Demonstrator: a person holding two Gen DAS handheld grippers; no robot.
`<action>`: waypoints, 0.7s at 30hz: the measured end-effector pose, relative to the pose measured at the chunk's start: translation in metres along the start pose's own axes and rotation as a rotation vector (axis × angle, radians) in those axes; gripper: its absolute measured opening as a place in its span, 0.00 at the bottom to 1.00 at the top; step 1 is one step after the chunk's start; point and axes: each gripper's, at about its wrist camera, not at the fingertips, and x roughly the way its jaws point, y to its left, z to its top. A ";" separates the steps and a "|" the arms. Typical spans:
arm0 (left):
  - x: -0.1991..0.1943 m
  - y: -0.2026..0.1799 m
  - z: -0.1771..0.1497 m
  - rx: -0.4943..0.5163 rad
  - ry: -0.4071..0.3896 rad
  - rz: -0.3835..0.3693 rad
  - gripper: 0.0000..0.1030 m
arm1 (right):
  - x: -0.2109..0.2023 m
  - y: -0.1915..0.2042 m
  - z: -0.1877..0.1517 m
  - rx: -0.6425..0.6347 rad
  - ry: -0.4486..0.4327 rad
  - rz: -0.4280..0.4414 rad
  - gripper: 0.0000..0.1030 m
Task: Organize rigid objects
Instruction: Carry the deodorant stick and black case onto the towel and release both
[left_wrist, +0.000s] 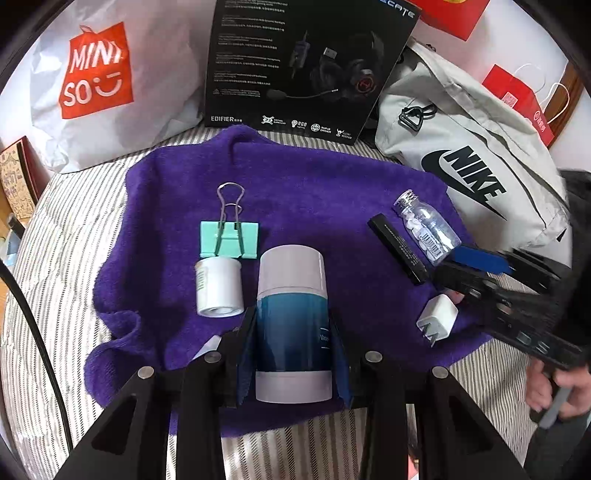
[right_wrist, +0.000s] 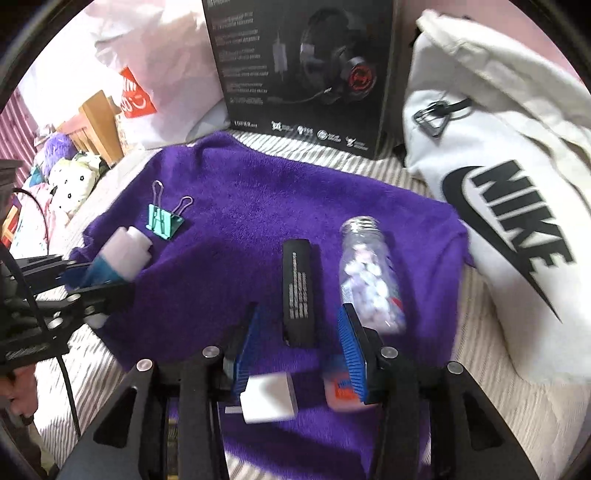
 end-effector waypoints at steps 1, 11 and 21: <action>0.003 -0.002 0.001 0.004 0.006 0.004 0.33 | -0.007 -0.001 -0.004 0.003 -0.011 0.001 0.42; 0.027 -0.015 0.008 0.073 0.013 0.093 0.33 | -0.059 -0.011 -0.032 0.042 -0.079 0.004 0.45; 0.025 -0.019 0.001 0.094 -0.012 0.116 0.35 | -0.080 -0.022 -0.060 0.118 -0.091 0.010 0.46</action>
